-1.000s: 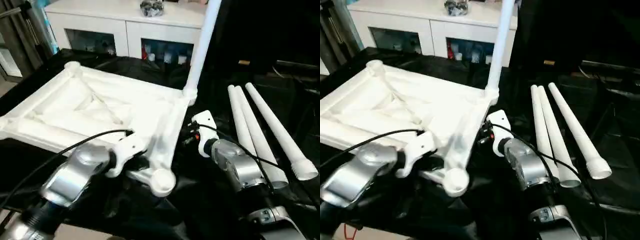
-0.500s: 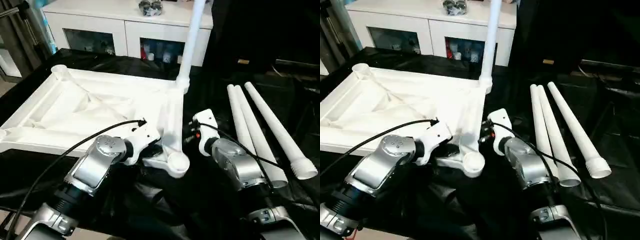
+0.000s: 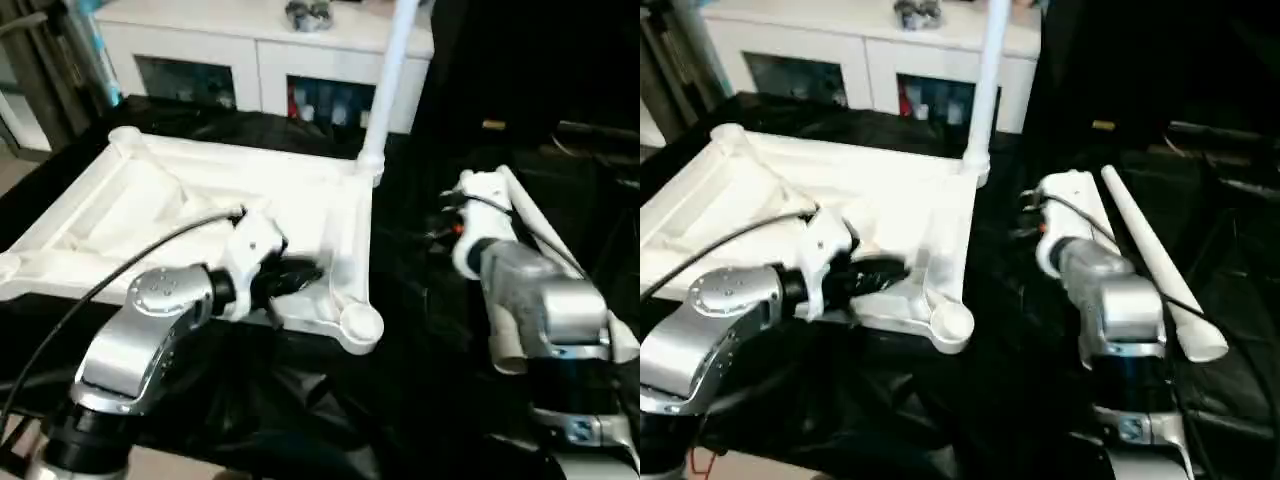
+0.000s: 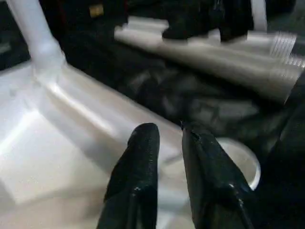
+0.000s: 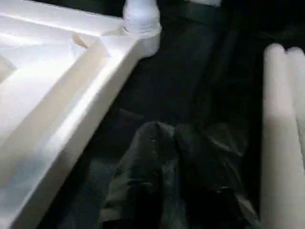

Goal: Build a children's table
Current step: Rotate table base

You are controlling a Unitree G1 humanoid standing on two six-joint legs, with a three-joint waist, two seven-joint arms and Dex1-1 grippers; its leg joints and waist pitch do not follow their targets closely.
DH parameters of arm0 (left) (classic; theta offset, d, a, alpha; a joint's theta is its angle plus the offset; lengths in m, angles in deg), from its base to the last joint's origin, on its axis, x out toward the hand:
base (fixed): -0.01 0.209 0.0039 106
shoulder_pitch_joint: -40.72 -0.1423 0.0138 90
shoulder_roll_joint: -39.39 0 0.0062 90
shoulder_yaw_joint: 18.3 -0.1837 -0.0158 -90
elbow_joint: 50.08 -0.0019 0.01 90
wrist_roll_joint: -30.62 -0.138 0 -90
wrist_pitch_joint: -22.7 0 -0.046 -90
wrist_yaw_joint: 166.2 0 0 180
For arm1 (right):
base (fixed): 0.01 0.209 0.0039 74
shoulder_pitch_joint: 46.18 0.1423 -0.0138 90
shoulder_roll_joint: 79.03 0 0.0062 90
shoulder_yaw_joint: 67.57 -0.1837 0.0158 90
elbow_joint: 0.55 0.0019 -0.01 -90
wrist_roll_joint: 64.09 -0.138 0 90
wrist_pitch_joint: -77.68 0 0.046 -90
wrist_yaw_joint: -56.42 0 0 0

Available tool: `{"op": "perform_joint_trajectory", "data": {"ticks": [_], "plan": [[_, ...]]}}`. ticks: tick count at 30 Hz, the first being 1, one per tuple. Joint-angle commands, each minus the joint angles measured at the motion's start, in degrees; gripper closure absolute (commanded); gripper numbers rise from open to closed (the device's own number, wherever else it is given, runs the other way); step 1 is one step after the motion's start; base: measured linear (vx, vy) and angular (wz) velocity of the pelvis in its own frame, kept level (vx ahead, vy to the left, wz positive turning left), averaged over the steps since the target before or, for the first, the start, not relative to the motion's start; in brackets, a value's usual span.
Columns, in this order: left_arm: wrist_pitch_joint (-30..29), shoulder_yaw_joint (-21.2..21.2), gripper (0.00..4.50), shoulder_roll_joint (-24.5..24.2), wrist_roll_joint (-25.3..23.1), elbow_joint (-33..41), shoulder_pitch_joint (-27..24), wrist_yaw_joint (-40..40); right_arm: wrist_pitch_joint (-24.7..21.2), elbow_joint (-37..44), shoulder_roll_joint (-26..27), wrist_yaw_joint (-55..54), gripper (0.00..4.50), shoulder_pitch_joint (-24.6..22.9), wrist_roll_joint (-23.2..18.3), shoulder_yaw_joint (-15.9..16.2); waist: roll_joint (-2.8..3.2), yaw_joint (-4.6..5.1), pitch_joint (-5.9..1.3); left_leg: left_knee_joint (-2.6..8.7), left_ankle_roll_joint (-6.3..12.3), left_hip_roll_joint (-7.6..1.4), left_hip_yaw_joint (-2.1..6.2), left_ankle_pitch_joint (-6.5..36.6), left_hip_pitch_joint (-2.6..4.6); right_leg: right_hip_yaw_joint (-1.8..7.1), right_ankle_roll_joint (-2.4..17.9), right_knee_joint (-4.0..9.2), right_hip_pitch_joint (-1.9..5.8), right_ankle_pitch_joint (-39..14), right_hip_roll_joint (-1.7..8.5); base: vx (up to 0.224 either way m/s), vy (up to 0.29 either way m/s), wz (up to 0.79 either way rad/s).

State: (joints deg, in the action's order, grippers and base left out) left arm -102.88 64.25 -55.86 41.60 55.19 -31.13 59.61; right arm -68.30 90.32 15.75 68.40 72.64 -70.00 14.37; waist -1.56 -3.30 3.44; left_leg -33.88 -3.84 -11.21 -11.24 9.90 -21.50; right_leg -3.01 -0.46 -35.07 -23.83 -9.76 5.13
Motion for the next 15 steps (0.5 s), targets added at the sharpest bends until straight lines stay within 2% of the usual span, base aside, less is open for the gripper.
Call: {"op": "perform_joint_trajectory", "data": {"ticks": [1,2,3,4,5,9,11,12,13,15], "plan": [[-1.23,0.16,3.11,0.07,0.41,1.31,-0.22,-0.72,-3.4,1.67,-0.47,-1.32,3.57,-0.01,0.54,-1.79,-0.15,0.02,-3.79,4.14,-2.42,-1.21,0.68,13.29,1.06,2.19,6.06,4.45,2.24,-19.14,1.86,0.0,0.0,0.0],[-2.23,-0.11,3.03,0.29,0.62,2.8,-0.75,-1.24,-7.34,3.04,-0.57,-2.62,3.36,0.18,0.95,-3.23,-0.54,0.09,-3.76,4.13,-2.48,-1.16,0.69,12.91,0.97,2.19,5.47,4.38,2.28,-19.4,1.79,0.0,0.0,0.0],[-2.23,-0.11,3.03,0.29,0.62,2.8,-0.75,-1.24,-7.34,3.04,-0.57,-2.62,3.36,0.18,0.95,-3.23,-0.56,0.02,-3.83,4.11,-2.56,-1.22,0.7,12.1,0.99,2.25,5.19,4.3,2.28,-18.72,1.86,0.0,0.0,0.0],[-2.95,0.11,2.88,1.04,1.2,3.89,-1.38,-2.14,-10.84,4.53,-0.86,-3.74,3.26,0.01,0.96,-4.21,-0.56,0.13,-3.79,4.07,-2.66,-1.18,0.63,12.03,0.97,2.27,5.12,4.36,2.19,-18.68,1.79,0.0,0.0,0.0],[-3.28,0.26,2.83,1.47,1.63,4.17,-1.6,-2.54,-12.14,4.85,-1.55,-4.42,3.12,-0.58,1.34,-4.19,-0.64,0.14,-3.82,4.1,-2.9,-1.18,0.67,11.5,0.91,2.25,4.87,4.29,2.36,-18.02,1.69,0.0,0.0,0.0],[-3.95,-0.14,2.61,1.94,2.17,4.55,-1.62,-3.12,-13.75,5.22,-3.22,-4.74,2.9,-1.52,1.79,-4.29,-0.46,0.15,-3.94,3.92,-3.16,-1.01,0.6,11.26,0.94,2.38,4.56,4.34,2.3,-16.57,1.55,0.0,0.0,0.0],[-4.14,-0.34,2.46,1.92,2.36,4.73,-1.58,-3.25,-14.0,5.36,-3.76,-4.67,2.76,-1.65,1.95,-4.39,-0.85,0.05,-4.02,3.84,-2.95,-1.05,0.6,10.77,0.96,2.47,4.67,4.17,2.39,-15.79,1.57,0.0,0.0,0.0],[-4.27,-0.47,2.46,1.88,2.5,4.86,-1.56,-3.35,-14.17,5.48,-4.07,-4.65,2.76,-1.7,2.03,-4.47,-0.78,0.11,-3.98,3.84,-2.84,-1.01,0.59,10.56,0.87,2.48,4.87,4.19,2.37,-15.71,1.53,0.0,0.0,0.0],[-4.52,-0.65,2.28,1.84,2.62,5.17,-1.63,-3.48,-14.44,5.44,-4.37,-4.7,2.5,-1.6,2.06,-4.6,-1.14,0.15,-3.99,3.8,-2.74,-1.02,0.52,10.57,0.87,2.48,4.85,4.24,2.36,-15.87,1.51,0.0,0.0,0.0],[-5.34,-1.37,2.12,1.69,2.71,6.25,-2.65,-3.7,-15.53,4.48,-5.2,-4.77,2.41,-1.65,2.04,-4.76,-0.96,0.12,-3.95,3.79,-2.68,-1.08,0.58,10.46,0.92,2.52,4.97,4.17,2.39,-16.16,1.6,0.0,0.0,0.0]]}}
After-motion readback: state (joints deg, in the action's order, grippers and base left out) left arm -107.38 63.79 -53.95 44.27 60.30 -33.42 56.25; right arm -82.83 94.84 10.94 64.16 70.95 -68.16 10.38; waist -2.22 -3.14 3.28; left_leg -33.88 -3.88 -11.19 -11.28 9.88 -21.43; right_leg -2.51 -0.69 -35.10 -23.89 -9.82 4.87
